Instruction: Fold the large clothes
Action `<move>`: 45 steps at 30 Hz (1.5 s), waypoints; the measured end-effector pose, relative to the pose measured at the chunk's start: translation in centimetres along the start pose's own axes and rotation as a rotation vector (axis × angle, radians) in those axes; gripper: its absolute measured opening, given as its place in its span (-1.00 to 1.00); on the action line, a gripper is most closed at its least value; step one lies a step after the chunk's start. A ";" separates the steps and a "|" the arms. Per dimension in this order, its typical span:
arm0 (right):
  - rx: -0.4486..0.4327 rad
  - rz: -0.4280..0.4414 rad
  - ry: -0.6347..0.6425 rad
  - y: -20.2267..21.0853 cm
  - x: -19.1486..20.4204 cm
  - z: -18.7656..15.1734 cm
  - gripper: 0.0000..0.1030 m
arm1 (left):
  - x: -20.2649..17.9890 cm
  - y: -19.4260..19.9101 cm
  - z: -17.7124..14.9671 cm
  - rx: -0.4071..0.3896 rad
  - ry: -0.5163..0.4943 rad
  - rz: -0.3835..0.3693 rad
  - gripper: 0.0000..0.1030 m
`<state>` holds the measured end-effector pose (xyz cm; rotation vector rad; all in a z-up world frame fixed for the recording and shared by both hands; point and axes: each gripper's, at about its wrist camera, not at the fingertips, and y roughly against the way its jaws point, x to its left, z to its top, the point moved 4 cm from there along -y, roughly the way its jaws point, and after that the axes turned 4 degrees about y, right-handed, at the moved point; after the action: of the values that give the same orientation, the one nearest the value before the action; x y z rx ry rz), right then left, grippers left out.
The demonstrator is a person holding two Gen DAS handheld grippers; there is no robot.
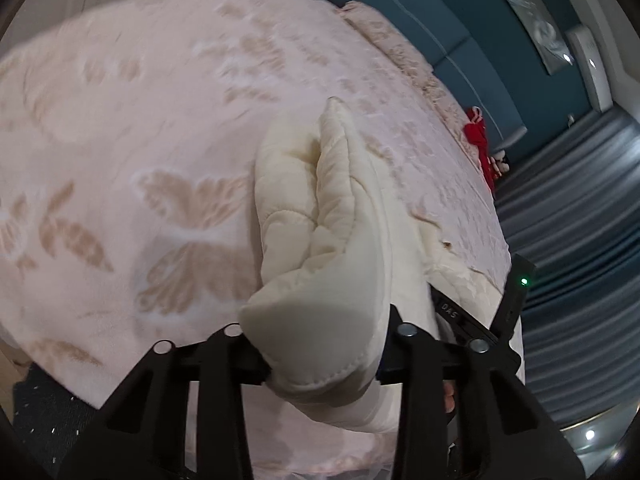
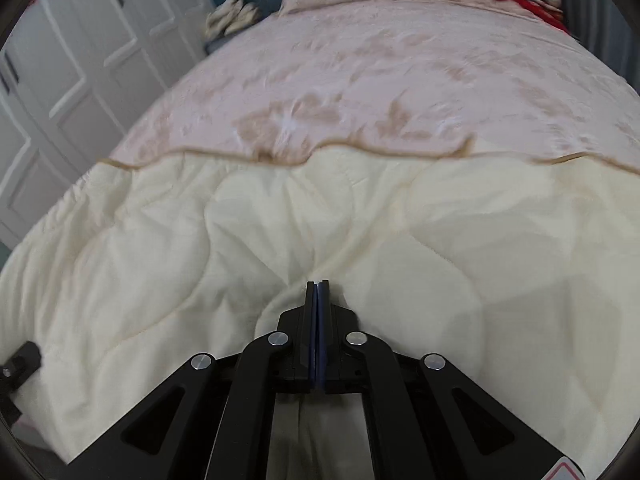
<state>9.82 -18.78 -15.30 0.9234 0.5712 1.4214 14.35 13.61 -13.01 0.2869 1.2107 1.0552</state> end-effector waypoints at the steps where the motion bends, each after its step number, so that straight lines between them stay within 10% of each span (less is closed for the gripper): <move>1: -0.038 0.008 0.016 2.6 -0.1 -0.4 -0.88 | -1.0 0.6 0.1 -0.007 -0.025 0.000 -0.41; 7: -0.023 0.071 0.037 10.6 -1.4 -7.3 -0.94 | -6.0 3.2 -0.3 -0.041 -0.149 -0.010 -0.43; 20: 0.038 0.129 -0.074 7.3 -2.7 -13.4 -0.95 | -14.8 4.9 -3.8 -0.046 -0.380 0.056 -0.43; 31: 0.014 0.167 -0.088 7.3 -3.4 -13.6 -0.97 | -20.2 3.9 -7.0 -0.024 -0.508 0.038 -0.43; 38: -0.153 0.139 -0.249 10.5 -7.8 -7.8 -0.97 | -20.7 4.9 -6.8 -0.028 -0.516 0.026 -0.43; 45: -0.017 0.157 -0.309 3.2 -9.0 -6.0 -0.98 | -21.3 5.1 -7.4 -0.016 -0.531 0.009 -0.43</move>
<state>2.16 -26.69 -17.68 1.1677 0.2592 1.3839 6.02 -2.85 0.85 0.5232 0.7228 0.9181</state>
